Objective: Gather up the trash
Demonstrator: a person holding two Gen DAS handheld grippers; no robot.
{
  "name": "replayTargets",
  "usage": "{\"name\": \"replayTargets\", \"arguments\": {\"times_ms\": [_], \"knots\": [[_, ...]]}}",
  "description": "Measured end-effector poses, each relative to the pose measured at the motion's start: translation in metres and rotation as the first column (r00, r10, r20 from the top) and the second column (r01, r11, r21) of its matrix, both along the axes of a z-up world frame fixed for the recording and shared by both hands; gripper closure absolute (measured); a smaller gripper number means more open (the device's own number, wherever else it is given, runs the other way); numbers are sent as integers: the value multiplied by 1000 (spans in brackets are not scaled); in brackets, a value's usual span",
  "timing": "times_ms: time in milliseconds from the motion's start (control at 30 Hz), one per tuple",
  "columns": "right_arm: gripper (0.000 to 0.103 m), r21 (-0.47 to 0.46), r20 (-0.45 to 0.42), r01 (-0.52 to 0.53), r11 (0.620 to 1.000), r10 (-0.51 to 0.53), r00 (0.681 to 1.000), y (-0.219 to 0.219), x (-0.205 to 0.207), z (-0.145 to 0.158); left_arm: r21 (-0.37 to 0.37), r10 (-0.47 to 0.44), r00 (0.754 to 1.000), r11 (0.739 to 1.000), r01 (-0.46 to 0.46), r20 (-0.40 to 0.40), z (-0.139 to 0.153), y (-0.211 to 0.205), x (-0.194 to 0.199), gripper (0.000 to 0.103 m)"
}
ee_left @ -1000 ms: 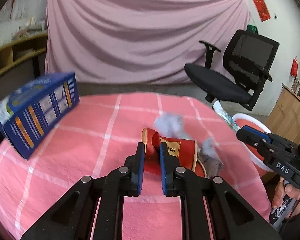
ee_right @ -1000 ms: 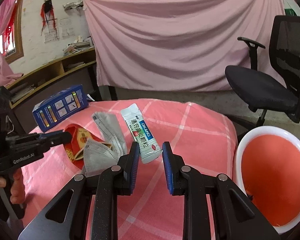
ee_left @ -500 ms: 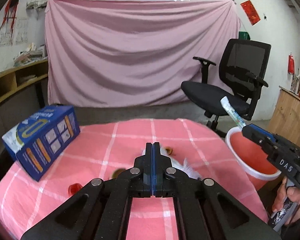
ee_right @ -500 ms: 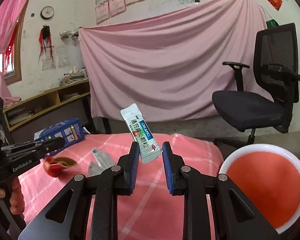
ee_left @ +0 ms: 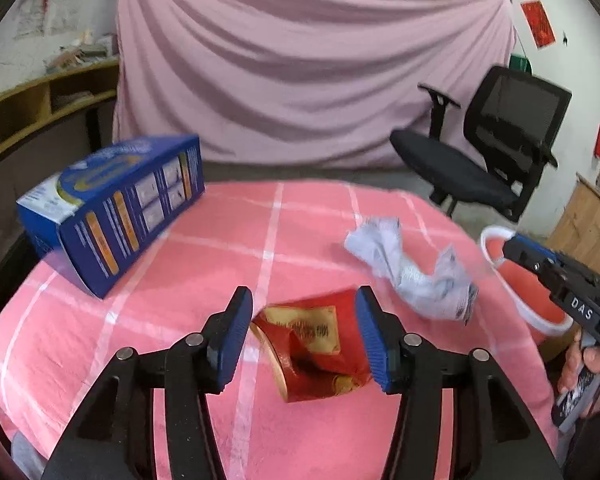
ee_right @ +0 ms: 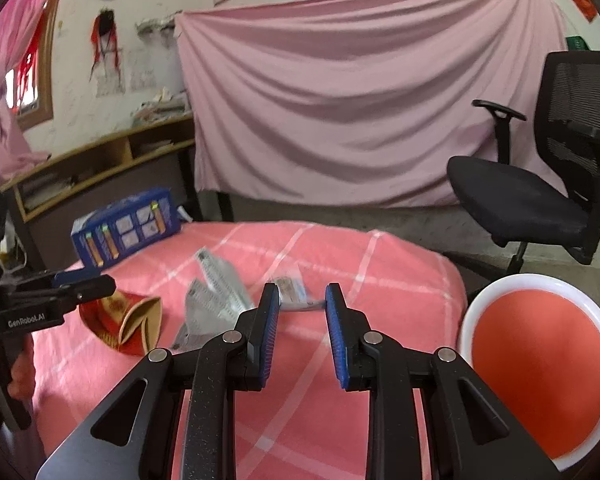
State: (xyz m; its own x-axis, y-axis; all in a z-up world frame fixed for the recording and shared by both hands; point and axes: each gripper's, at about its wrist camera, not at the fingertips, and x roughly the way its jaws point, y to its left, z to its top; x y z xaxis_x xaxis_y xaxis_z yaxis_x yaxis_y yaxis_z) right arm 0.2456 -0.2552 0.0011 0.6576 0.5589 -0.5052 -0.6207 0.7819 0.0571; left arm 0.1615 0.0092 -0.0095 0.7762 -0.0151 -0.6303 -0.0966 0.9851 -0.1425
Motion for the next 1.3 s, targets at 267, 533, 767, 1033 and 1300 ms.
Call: {"name": "replayTargets", "arguments": {"times_ms": [267, 533, 767, 1033, 1300], "knots": [[81, -26, -77, -10, 1000, 8, 997, -1, 9, -8, -91, -5, 994, 996, -5, -111, -17, 11, 6, 55], [61, -97, -177, -10, 995, -7, 984, -5, 19, -25, -100, 23, 996, 994, -31, -82, -10, 18, -9, 71], [62, -206, -233, -68, 976, 18, 972, 3, 19, -43, -79, 24, 998, 996, -29, -61, -8, 11, -12, 81], [63, -210, -228, -118, 971, 68, 971, -16, 2, -45, -78, 28, 999, 996, -30, -38, -5, 8, -17, 84], [56, -166, -244, -159, 973, 115, 963, -29, -3, -46, -79, 27, 999, 996, -30, -42, -4, 4, -17, 84]]}}
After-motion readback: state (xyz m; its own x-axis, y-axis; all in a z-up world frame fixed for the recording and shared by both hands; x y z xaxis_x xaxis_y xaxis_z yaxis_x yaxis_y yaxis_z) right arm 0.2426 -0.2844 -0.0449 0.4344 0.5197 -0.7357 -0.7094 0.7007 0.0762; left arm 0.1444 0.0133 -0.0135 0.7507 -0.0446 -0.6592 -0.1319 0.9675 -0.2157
